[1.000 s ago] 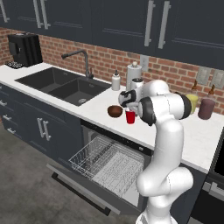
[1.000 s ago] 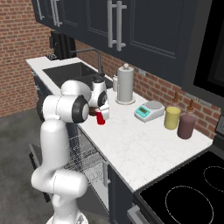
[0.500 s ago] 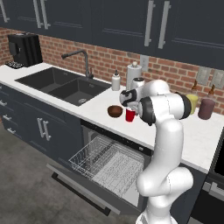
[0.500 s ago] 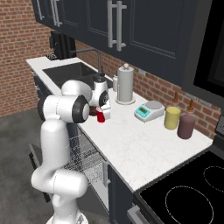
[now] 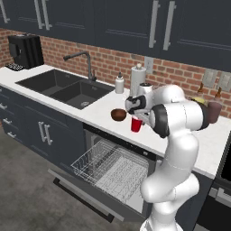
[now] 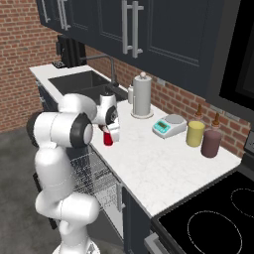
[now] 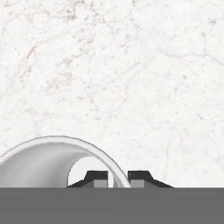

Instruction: Pick up the cup and bowl from the counter, place them in the dishwasher, and close the dishwasher door.

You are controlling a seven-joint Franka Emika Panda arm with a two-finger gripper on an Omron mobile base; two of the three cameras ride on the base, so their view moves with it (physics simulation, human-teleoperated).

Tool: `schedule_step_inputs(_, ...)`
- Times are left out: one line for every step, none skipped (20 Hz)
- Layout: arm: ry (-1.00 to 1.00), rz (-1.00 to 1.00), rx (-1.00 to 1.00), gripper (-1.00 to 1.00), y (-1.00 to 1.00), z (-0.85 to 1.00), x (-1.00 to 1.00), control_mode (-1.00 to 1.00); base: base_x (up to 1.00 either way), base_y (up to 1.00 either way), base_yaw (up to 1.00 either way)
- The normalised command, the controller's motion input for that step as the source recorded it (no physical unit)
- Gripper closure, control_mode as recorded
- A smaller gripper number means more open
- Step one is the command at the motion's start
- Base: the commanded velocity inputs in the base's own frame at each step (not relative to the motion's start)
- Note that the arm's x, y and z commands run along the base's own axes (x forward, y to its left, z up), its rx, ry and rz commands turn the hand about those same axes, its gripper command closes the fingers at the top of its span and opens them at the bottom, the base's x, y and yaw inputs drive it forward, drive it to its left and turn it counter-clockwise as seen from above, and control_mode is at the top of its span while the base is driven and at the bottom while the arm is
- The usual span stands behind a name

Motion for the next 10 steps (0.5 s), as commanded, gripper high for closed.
schedule_step_inputs(-0.01,0.00,-0.02,1.00,0.14,0.00,-1.00,-1.00,0.00,0.00,0.00)
schedule_step_inputs(-0.01,0.00,-0.02,1.00,0.17,0.00,-1.00,-1.00,0.00,0.00,0.00)
schedule_step_inputs(-0.01,0.00,-0.03,1.00,0.19,0.00,-1.00,-1.00,0.00,0.00,0.00)
schedule_step_inputs(-0.01,0.00,-0.03,1.00,0.19,0.00,-1.00,-1.00,0.00,0.00,0.00)
schedule_step_inputs(-0.01,0.00,-0.03,1.00,0.20,0.00,-1.00,-1.00,0.00,0.00,0.00)
schedule_step_inputs(0.00,0.00,-0.03,1.00,0.22,0.00,-1.00,-1.00,0.00,0.00,0.00)
schedule_step_inputs(0.00,0.00,-0.03,1.00,0.24,0.00,-1.00,-1.00,0.00,0.00,0.00)
schedule_step_inputs(0.00,0.00,-0.03,1.00,0.24,0.00,-1.00,-1.00,0.00,0.00,0.00)
schedule_step_inputs(0.00,0.00,-0.02,1.00,0.24,0.00,-1.00,-1.00,0.00,0.00,0.00)
schedule_step_inputs(0.00,0.00,-0.02,1.00,0.25,0.00,-0.89,-1.00,0.00,0.00,0.00)
